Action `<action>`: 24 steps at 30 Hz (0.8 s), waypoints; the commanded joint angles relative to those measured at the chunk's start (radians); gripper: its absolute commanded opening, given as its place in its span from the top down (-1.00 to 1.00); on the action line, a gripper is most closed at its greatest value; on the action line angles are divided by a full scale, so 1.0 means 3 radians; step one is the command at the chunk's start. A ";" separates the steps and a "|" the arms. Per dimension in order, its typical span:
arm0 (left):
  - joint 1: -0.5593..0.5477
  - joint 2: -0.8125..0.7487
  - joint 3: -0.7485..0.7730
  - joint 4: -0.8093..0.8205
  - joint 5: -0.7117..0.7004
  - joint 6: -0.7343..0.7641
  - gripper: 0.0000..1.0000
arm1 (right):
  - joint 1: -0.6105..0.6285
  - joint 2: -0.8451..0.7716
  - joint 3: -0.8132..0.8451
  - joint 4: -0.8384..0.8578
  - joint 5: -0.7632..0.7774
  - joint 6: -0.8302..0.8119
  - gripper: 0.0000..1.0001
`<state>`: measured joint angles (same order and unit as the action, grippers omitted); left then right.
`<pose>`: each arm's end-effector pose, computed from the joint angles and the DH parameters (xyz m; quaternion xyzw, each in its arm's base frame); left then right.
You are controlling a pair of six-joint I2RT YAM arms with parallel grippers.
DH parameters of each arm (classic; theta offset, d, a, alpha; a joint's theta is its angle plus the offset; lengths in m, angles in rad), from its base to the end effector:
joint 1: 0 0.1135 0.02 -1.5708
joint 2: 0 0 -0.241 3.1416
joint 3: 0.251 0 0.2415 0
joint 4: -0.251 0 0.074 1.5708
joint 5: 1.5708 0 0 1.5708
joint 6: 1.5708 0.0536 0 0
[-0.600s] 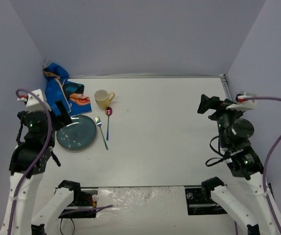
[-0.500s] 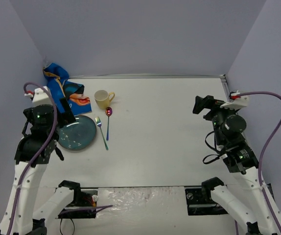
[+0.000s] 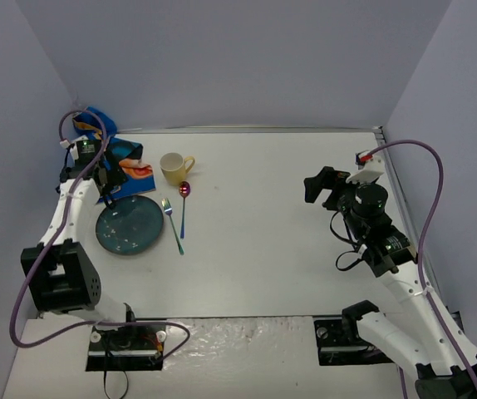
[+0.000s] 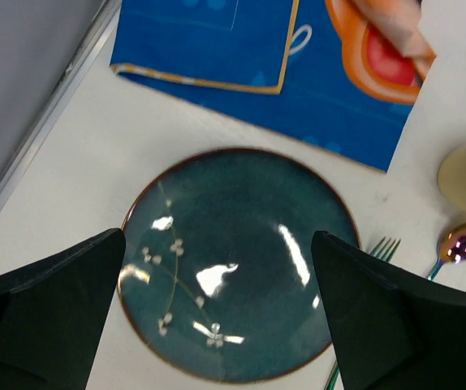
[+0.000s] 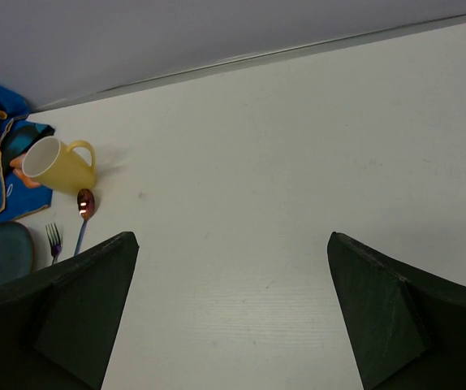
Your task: Set the dinner table for one person
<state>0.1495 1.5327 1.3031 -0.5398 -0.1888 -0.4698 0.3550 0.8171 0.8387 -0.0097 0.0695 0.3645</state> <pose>0.3379 0.0611 0.2714 -0.3144 0.8619 0.0238 0.3972 0.2030 0.0713 0.3558 0.0281 0.7023 0.2274 0.6740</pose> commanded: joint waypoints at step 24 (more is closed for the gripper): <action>0.0255 0.2371 0.1996 -0.0131 0.0093 0.0404 -0.80 | 0.0013 0.0303 -0.0043 0.0324 -0.0724 -0.0146 -1.00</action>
<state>0.2147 2.2406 1.8200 -0.5185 -0.1271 -0.3640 0.3550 0.8989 0.8186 0.0008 -0.1185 0.3327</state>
